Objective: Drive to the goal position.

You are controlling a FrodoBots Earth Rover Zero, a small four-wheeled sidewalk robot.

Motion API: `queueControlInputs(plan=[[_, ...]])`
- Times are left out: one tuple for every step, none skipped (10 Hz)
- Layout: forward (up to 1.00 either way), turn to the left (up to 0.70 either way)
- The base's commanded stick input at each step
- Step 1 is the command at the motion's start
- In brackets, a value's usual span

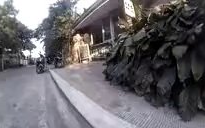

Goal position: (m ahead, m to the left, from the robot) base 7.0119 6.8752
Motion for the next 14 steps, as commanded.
queueControlInputs(plan=[[-1.00, -0.01], [-1.00, -0.01], [-1.00, -0.01], [-1.00, -0.01], [-1.00, -0.01], [-1.00, -0.01], [-1.00, -0.01], [-1.00, -0.01], [-1.00, -0.01], [-1.00, -0.01], [-1.00, -0.01], [-1.00, -0.01], [-1.00, -0.01], [-1.00, -0.01]])
